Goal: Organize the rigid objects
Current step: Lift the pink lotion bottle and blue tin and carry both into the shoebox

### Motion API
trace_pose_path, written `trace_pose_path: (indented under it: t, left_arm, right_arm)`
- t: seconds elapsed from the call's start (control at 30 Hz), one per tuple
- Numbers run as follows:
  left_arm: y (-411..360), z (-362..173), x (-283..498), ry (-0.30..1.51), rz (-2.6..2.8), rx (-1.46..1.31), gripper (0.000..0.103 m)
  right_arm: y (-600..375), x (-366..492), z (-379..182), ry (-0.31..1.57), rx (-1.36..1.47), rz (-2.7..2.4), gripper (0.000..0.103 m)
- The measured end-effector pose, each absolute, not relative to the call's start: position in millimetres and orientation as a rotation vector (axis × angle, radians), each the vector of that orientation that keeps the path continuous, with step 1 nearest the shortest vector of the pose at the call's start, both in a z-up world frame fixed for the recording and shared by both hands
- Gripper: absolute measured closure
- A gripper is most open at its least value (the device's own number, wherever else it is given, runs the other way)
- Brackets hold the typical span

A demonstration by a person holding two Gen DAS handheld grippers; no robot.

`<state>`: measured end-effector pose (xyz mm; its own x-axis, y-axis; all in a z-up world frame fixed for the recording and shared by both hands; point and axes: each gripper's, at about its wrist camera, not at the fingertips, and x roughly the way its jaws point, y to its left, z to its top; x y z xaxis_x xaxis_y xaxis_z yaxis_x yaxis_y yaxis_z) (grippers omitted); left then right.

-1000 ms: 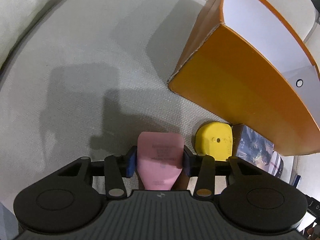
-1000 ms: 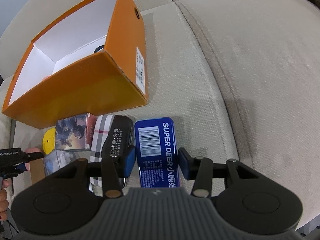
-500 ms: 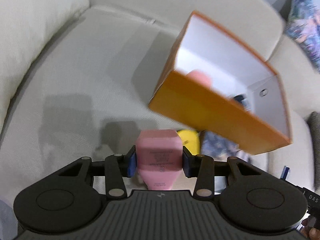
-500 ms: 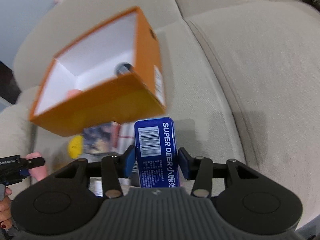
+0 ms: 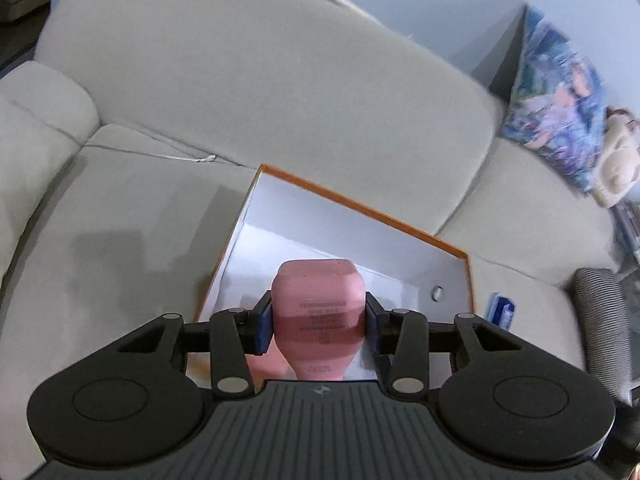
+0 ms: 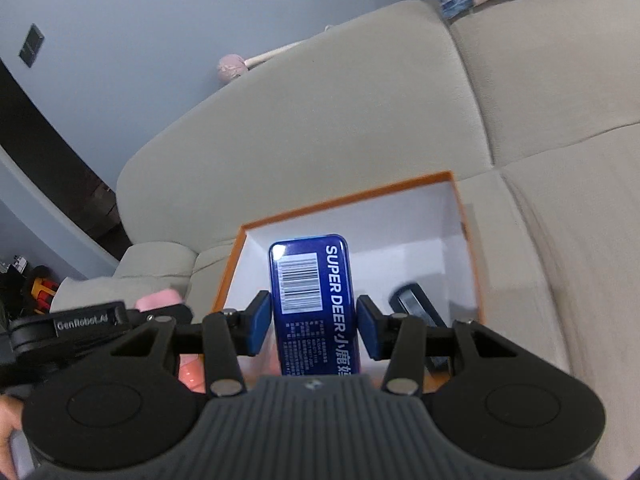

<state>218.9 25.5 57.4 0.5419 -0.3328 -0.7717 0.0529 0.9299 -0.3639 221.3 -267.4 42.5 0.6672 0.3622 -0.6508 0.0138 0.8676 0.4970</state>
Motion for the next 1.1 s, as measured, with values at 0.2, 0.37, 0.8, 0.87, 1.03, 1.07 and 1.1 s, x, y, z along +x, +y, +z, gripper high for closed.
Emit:
trace_pose_path:
  t: [0.2,0.37,0.8,0.87,1.03,1.07,1.1]
  left_arm:
    - [-10,30,280,1.076,-0.191,-0.182,0.054]
    - [-31,5,316,1.144,-0.165,-0.057,0.054]
    - [-100,-46,356,1.27,-0.21,0.258,0.054]
    - [-109,-55,365,1.278,-0.204,0.281,0.054]
    - [-119,-74,372,1.297,-0.189,0.333,0.054]
    - [-122,-78,373,1.299,-0.186,0.341,0.054]
    - [-124,-81,373,1.304,-0.184,0.345,0.054]
  right_arm:
    - [-242,278,-12,0.953,0.445,0.187,0.055]
    - [-225,306,-49,1.057,0.395,0.177,0.055]
    - [-197,326,-84,1.186,0.269,0.141,0.055]
    - [-193,327,-83,1.19,0.244,0.142,0.055]
    - [-180,327,-81,1.196,0.174,0.127,0.055]
    - [-178,326,-81,1.201,0.164,0.128,0.055]
    - [-177,326,-83,1.207,0.158,0.129,0.055]
